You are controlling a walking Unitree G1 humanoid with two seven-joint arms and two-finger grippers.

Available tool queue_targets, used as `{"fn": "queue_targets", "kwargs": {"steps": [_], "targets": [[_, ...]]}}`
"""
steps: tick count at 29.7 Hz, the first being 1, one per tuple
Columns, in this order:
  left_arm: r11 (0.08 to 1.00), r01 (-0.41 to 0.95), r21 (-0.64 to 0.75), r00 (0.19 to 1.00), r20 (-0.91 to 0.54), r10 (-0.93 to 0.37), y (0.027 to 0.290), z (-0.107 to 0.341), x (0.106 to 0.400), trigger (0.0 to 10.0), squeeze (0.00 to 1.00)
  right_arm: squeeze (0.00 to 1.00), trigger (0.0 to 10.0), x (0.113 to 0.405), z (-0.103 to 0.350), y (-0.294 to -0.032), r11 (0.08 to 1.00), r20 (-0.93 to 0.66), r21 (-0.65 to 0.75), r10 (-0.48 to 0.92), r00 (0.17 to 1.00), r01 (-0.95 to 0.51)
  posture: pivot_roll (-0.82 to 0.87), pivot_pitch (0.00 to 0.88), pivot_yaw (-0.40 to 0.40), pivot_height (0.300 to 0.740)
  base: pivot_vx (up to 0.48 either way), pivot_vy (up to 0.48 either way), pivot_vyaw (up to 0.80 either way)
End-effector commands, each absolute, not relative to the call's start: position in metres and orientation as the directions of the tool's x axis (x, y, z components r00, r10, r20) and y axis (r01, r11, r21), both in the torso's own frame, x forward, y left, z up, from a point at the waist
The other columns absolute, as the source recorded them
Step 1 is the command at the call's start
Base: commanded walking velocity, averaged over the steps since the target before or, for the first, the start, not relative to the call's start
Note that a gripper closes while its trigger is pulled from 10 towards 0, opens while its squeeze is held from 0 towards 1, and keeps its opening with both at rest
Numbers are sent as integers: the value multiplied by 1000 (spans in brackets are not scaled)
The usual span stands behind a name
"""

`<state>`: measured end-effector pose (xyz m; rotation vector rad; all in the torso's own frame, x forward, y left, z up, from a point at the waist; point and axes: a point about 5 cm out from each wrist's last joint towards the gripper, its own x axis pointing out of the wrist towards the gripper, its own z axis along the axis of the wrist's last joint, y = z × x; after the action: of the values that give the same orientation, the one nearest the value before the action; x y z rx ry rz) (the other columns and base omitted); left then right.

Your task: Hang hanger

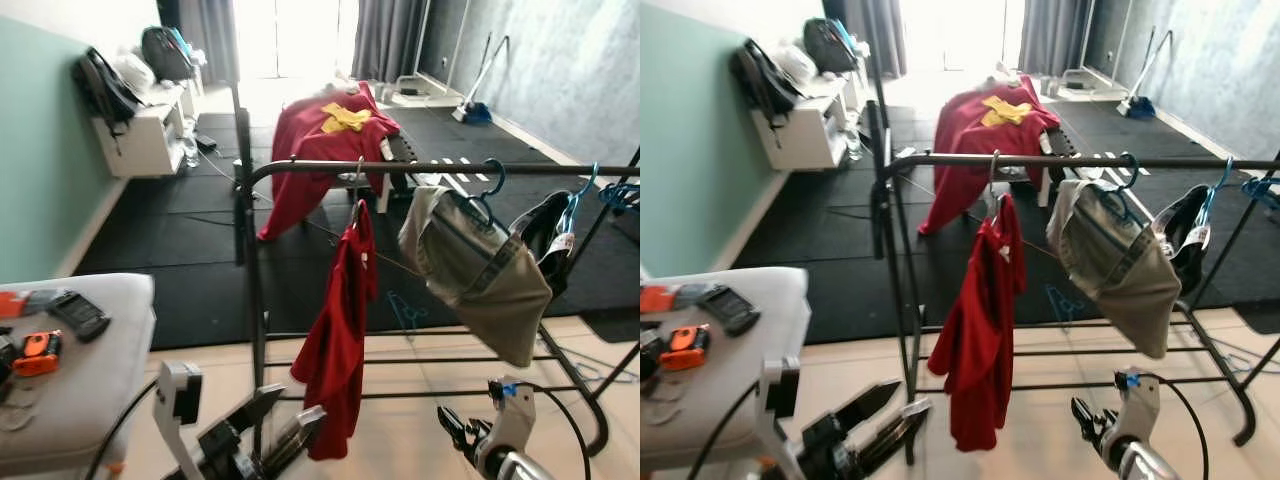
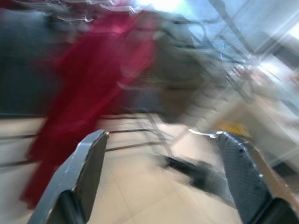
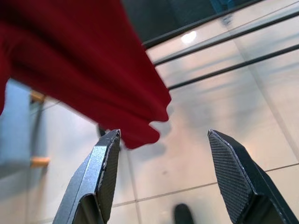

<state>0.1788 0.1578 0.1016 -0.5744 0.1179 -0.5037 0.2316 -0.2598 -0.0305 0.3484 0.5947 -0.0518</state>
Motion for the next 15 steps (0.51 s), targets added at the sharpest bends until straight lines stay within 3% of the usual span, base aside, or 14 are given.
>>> {"fn": "queue_targets", "kwargs": {"steps": [1, 3, 4, 6, 15], "targets": [[799, 245, -548, 941, -64, -333, 180, 75, 184, 10000, 0, 0, 10000, 232, -30, -260, 943, -564, 301, 54, 824, 144, -47, 0, -7, 740, 255, -401, 0], [799, 245, -548, 941, -64, -333, 180, 75, 184, 10000, 0, 0, 10000, 232, -30, -260, 943, -564, 301, 54, 824, 144, -47, 0, -7, 740, 255, -401, 0], [829, 25, -559, 965, -204, -167, 196, 30, 186, 10000, 0, 0, 10000, 232, -30, -260, 943, -565, 299, 54, 823, 144, -58, 0, -10, 740, 266, -398, 0], [819, -39, -572, 951, -272, -145, 192, 10, 181, 10000, 0, 0, 10000, 232, -31, -260, 943, -567, 299, 54, 822, 144, -57, 0, -10, 740, 263, -399, 0], [806, -75, -587, 934, -324, -150, 187, -4, 175, 10000, 0, 0, 10000, 232, -31, -260, 943, -567, 298, 53, 822, 145, -58, 0, -9, 740, 262, -399, 0]]}}
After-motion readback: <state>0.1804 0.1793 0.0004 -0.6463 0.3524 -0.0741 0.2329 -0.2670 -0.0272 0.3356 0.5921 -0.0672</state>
